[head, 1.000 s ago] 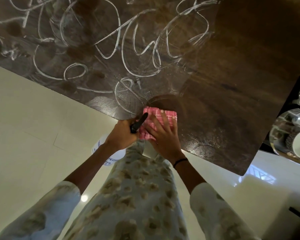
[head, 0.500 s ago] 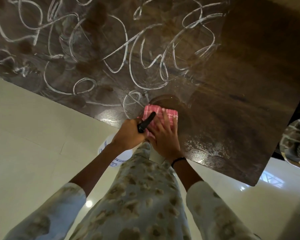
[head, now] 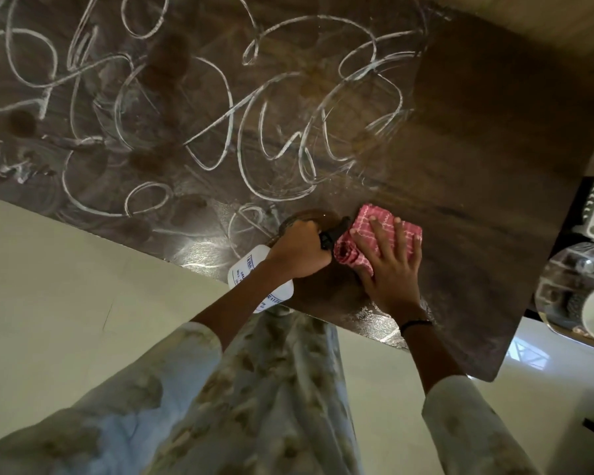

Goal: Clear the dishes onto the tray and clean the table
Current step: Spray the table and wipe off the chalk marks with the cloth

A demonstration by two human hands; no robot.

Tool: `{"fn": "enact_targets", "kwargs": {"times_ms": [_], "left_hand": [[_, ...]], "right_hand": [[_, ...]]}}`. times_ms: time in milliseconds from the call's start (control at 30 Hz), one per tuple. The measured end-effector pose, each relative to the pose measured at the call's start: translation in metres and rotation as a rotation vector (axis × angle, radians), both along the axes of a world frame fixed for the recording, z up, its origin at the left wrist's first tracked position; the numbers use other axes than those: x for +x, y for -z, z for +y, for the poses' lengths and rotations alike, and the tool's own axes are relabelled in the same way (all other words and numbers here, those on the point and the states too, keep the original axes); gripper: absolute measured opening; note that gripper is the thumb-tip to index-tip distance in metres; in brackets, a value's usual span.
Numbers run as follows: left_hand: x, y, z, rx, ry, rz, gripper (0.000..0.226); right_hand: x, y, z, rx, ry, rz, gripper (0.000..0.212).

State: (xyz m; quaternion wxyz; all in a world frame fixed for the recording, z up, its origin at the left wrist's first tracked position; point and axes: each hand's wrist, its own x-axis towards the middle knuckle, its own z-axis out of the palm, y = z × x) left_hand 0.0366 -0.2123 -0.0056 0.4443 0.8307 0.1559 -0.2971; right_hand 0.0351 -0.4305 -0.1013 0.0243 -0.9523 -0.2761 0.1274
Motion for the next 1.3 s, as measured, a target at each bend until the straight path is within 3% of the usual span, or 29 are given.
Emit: {"fn": "enact_targets", "kwargs": {"times_ms": [167,300,433,600,767,900,1067,1200,1300], "left_hand": [[0.014,0.004,0.002,0.054,-0.032,0.081,0.035],[0.016,0.012,0.004,0.075,-0.093,0.096,0.03],[0.02,0.015,0.008,0.109,-0.185,0.069,0.019],[0.029,0.016,0.019,0.088,-0.289,0.016,0.007],[0.036,0.014,0.022,0.08,-0.231,0.007,0.008],[0.04,0.014,0.026,0.086,-0.258,-0.003,0.006],[0.053,0.012,0.03,0.087,-0.275,-0.01,0.005],[0.072,0.008,0.029,0.083,-0.233,-0.015,0.009],[0.088,0.008,0.026,0.07,-0.222,0.02,0.004]], "right_hand": [[0.019,-0.003,-0.018,-0.028,-0.055,0.004,0.055],[0.058,-0.005,-0.022,-0.01,0.098,0.039,0.054],[0.098,0.0,0.025,0.015,0.166,0.021,0.057],[0.074,0.007,0.096,0.12,-0.04,0.011,0.053],[0.055,0.005,0.042,0.111,-0.342,0.04,0.051],[0.098,0.0,0.008,0.045,-0.141,0.012,0.052],[0.142,0.005,0.075,0.049,0.06,-0.013,0.056],[0.122,0.006,0.106,0.181,-0.135,0.047,0.051],[0.1,0.005,0.071,0.188,-0.348,0.051,0.049]]}}
